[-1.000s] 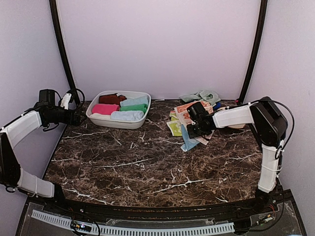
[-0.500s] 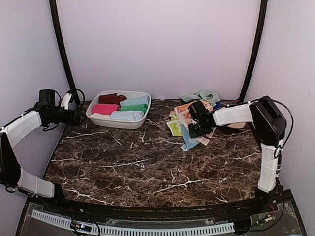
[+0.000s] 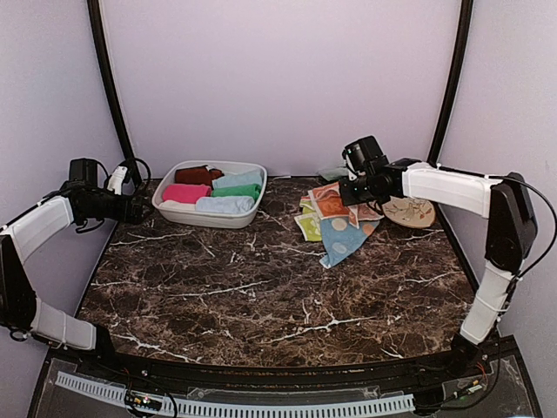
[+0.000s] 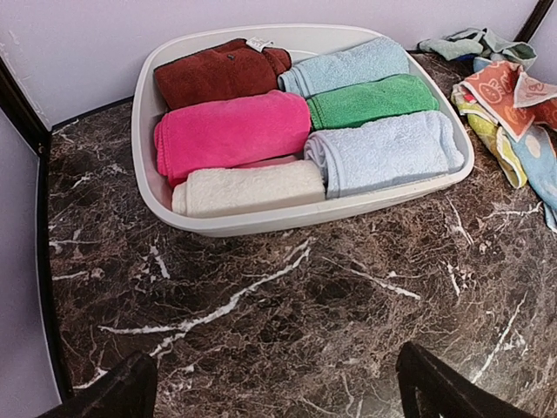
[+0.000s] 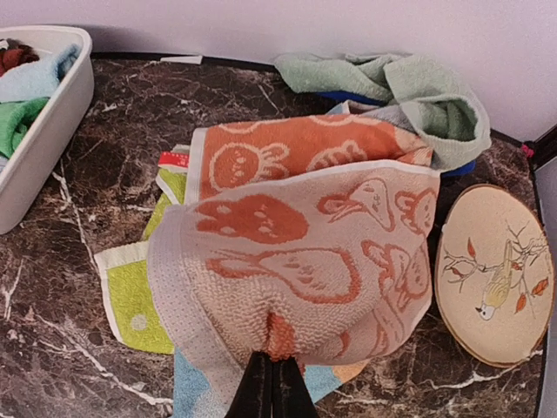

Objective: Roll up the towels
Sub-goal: Pick up the towel from the towel pile, then pass from the right arm to the left

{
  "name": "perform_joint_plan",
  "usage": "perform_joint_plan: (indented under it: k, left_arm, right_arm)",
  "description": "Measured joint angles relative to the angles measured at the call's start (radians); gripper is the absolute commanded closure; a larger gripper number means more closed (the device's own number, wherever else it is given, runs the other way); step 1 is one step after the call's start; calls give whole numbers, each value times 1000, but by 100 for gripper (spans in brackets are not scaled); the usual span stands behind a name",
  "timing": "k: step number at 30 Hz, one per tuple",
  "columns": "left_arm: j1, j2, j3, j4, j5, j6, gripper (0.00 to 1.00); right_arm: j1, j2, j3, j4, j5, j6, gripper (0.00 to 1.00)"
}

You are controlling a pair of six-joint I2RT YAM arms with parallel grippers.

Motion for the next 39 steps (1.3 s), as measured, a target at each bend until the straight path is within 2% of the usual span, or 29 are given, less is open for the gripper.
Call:
perform_joint_plan:
  k: [3, 7, 14, 17, 20, 27, 35, 39]
  left_arm:
    - [0, 0, 2, -9, 5, 0, 2]
    - [0, 0, 9, -17, 25, 0, 1]
    - [0, -2, 14, -72, 119, 27, 1]
    - [0, -10, 28, -117, 175, 51, 1]
    - [0, -38, 43, -171, 267, 84, 1]
    - [-26, -96, 60, -261, 479, 138, 1]
    - [-228, -120, 67, -295, 523, 208, 1]
    - [-273, -111, 67, -298, 518, 249, 1]
  right_arm:
    - [10, -30, 61, -40, 2, -11, 100]
    - [68, -35, 222, -124, 4, -33, 100]
    - [283, -21, 676, -212, -52, -53, 100]
    - [360, -22, 775, -197, -105, -52, 100]
    - [406, -35, 743, -156, -164, -41, 100]
    - [412, 15, 500, -127, -293, 29, 100]
    - [438, 107, 451, -120, -447, 56, 100]
    - [443, 108, 452, -105, -508, 57, 100]
